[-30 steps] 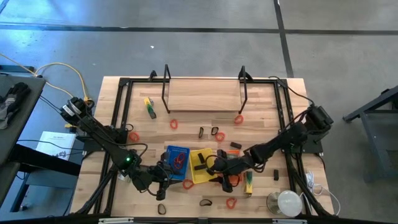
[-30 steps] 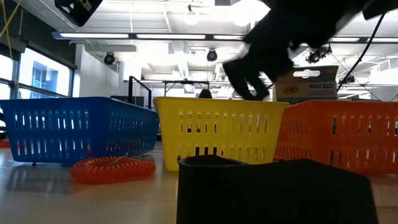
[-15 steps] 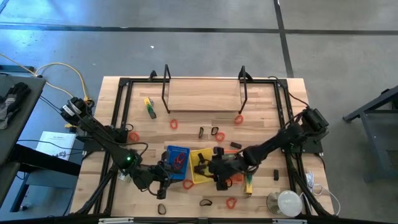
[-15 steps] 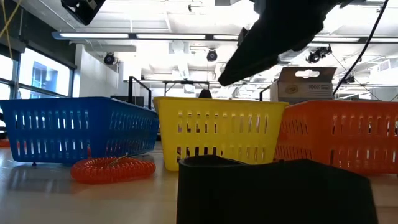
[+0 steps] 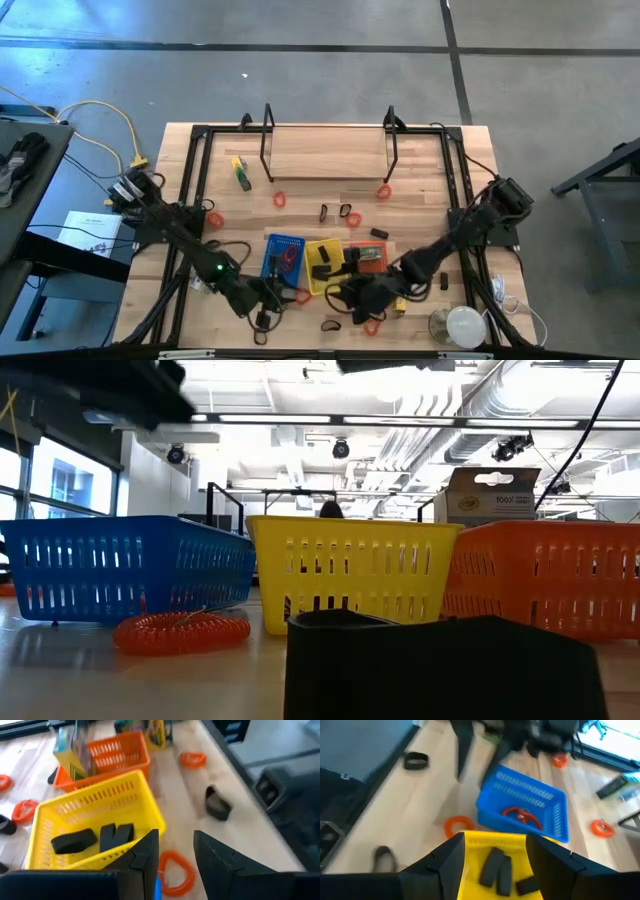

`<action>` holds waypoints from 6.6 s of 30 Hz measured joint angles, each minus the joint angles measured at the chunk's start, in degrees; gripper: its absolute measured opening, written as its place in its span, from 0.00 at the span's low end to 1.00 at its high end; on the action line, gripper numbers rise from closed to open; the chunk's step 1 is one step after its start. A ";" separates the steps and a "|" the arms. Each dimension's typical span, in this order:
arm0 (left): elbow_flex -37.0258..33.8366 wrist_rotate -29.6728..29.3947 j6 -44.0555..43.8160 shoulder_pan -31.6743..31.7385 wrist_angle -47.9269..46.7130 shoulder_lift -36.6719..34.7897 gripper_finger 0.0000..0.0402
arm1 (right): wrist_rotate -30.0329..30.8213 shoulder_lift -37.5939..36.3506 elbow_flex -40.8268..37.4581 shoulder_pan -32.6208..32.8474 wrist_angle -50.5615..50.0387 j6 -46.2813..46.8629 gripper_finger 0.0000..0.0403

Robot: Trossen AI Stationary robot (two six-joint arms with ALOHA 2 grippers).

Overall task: Pick & Place Office Desk Supplies
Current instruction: Put the orange spring keychain into the blue basket, then put the crayon box into the orange basket

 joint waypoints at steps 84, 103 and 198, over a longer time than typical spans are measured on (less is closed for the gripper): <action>28.76 9.28 -23.84 0.77 -30.42 21.95 0.01 | 2.81 0.07 -0.04 20.60 1.36 19.62 0.49; 47.56 -6.03 -28.93 -1.78 -73.26 19.96 0.01 | 2.62 0.07 -0.04 20.63 1.34 20.40 0.49; 45.79 26.36 -86.93 -8.00 -101.80 3.19 0.60 | 0.65 0.35 -0.09 20.93 -0.56 29.05 0.49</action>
